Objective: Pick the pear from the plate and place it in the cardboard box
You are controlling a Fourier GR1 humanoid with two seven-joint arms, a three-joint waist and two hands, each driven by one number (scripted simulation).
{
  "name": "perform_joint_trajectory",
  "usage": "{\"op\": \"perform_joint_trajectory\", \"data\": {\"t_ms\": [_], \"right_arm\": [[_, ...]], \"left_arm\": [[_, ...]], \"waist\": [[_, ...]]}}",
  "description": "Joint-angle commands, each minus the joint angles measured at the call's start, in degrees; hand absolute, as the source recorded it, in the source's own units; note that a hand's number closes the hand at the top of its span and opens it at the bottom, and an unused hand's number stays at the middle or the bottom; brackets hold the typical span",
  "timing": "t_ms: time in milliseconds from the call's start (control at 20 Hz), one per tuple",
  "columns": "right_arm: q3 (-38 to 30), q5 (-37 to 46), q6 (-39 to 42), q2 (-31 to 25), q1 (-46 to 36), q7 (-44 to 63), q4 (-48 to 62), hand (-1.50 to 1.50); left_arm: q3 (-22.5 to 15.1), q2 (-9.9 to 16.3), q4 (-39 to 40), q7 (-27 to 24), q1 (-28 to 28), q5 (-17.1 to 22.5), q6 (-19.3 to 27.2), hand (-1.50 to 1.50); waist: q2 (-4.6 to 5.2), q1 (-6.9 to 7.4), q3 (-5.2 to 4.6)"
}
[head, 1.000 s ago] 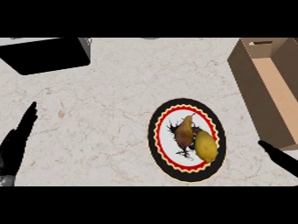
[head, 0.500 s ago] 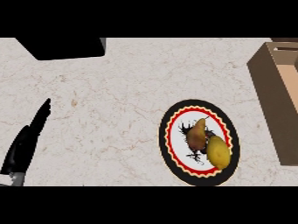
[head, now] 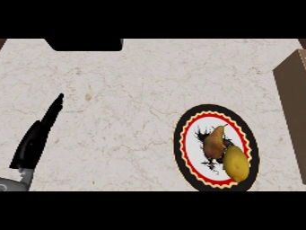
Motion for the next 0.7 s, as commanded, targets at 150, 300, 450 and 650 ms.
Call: {"op": "perform_joint_trajectory", "data": {"t_ms": [150, 300, 450, 650], "right_arm": [[2.55, 15.58, 8.84, 6.82, 6.93, 14.16, -8.27, -1.50], [3.45, 20.47, 14.18, 6.92, 7.33, 21.63, -11.25, -1.50], [5.32, 26.78, 20.98, 6.97, 7.06, 29.36, -16.05, -1.50], [8.47, 31.61, 30.04, 7.00, 0.03, 40.39, -18.91, -1.50]], "left_arm": [[-0.82, -0.60, 1.19, 0.88, -3.50, -0.81, -1.01, 0.00], [-1.18, -1.31, 1.99, -0.38, -3.44, -0.61, -1.58, 0.00], [-1.34, -1.82, 2.44, 1.03, -4.91, -0.89, -1.51, 0.00], [-1.24, -2.26, 3.77, 1.93, -7.04, -0.89, -2.11, 0.00]], "waist": [[0.81, 1.88, 0.10], [1.04, 2.87, 0.10], [0.49, 3.00, 0.28], [0.52, 4.05, 0.44]]}}
